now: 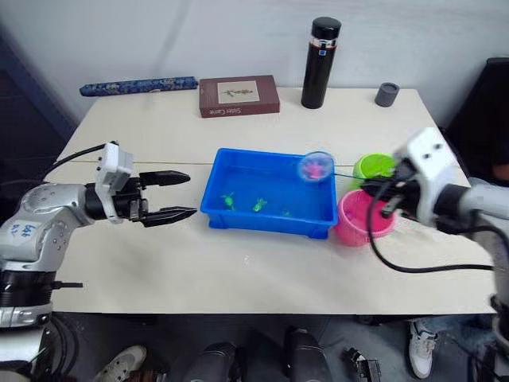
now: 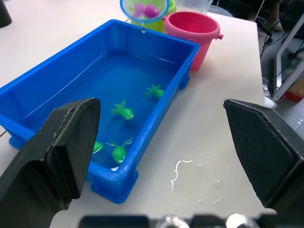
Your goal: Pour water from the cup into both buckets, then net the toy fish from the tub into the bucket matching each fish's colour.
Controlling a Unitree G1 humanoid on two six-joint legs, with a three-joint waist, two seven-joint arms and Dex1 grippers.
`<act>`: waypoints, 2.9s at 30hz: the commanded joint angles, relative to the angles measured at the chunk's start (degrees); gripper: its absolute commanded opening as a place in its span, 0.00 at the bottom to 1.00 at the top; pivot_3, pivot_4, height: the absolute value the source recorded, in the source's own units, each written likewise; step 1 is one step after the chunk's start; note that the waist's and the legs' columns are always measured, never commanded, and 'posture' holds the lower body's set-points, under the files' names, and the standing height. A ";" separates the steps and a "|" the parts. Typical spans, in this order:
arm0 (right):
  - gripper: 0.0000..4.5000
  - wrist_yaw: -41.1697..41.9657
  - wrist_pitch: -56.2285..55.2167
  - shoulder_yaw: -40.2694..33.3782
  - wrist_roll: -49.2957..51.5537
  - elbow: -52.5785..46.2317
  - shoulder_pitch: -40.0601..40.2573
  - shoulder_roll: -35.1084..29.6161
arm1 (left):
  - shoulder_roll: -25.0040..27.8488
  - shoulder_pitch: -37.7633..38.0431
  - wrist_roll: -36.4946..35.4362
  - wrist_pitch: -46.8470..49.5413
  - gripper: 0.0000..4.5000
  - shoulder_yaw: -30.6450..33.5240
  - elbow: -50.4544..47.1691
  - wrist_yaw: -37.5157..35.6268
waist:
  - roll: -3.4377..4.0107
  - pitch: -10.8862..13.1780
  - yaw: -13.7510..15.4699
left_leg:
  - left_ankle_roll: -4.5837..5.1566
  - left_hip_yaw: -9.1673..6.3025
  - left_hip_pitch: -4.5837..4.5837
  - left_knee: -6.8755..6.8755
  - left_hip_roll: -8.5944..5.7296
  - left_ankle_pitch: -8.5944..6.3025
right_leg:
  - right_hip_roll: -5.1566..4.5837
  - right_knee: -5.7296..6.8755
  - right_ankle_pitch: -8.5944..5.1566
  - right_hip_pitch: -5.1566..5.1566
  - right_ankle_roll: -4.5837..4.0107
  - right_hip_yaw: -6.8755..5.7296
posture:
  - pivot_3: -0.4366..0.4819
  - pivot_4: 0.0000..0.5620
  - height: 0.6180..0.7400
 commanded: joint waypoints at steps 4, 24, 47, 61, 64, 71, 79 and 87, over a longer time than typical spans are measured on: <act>0.00 1.93 -1.26 -15.03 -1.94 -3.42 12.40 -4.18 | -2.05 -6.11 2.02 -3.79 1.00 -2.34 6.34 -3.35 | 0.00 0.00 0.76 | 0.01 0.02 0.02 0.00 0.00 0.00 | 0.01 0.01 0.01 0.03 0.01 0.02 | 0.48 0.27 1.00; 0.00 -1.67 -23.91 -21.12 -22.71 -20.08 43.02 -3.11 | -9.57 -20.13 8.88 -13.94 1.00 -6.47 27.97 -11.64 | 0.00 -0.02 1.01 | 0.02 0.10 0.06 0.11 -0.06 0.01 | 0.13 0.06 0.07 0.11 0.12 0.05 | 0.48 0.27 1.00; 0.00 3.36 -36.75 -14.89 -28.96 -14.71 28.07 -5.04 | -9.21 -17.65 9.13 -13.51 1.00 -4.26 26.03 -11.57 | -0.01 -0.01 0.76 | 0.03 0.14 0.15 0.17 -0.03 0.03 | 0.20 0.17 0.07 0.13 0.13 0.10 | 0.48 0.27 1.00; 0.00 5.78 -35.53 28.70 -26.28 11.19 -7.24 -3.63 | -2.45 0.85 4.91 -4.62 1.00 3.89 6.16 -2.89 | -0.02 -0.01 -0.46 | 0.01 0.09 0.14 0.16 -0.03 0.05 | 0.02 0.14 0.04 0.10 0.07 0.10 | 0.48 0.27 1.00; 0.00 6.34 -39.37 34.86 -28.85 17.52 -11.63 -0.06 | -1.35 5.68 3.60 -2.62 1.00 6.81 1.39 -0.27 | -0.02 -0.01 -0.79 | 0.00 0.09 0.15 0.13 -0.02 0.04 | 0.03 0.14 0.04 0.09 0.07 0.10 | 0.48 0.27 1.00; 0.00 8.79 -43.76 41.10 -31.39 23.89 -16.07 5.07 | 0.04 13.56 1.67 0.41 1.00 10.93 -6.61 4.76 | 0.00 -0.01 -0.52 | -0.02 0.09 0.15 0.13 0.00 0.05 | 0.03 0.18 0.03 0.07 0.05 0.08 | 0.48 0.27 1.00; 0.00 12.49 -40.24 41.76 -28.92 21.84 -16.20 8.21 | 0.22 17.33 0.23 1.45 1.00 12.59 -10.62 7.92 | 0.00 -0.01 -0.64 | -0.02 0.08 0.15 0.13 0.00 0.04 | 0.02 0.17 0.03 0.08 0.05 0.07 | 0.48 0.27 1.00; 0.00 14.50 -32.10 40.08 -23.48 17.73 -14.94 10.59 | 0.58 17.43 -1.35 2.42 1.00 13.21 -12.23 9.76 | 0.00 -0.01 -0.64 | -0.03 0.06 0.15 0.12 0.01 0.03 | 0.02 0.17 0.03 0.08 0.05 0.07 | 0.48 0.27 1.00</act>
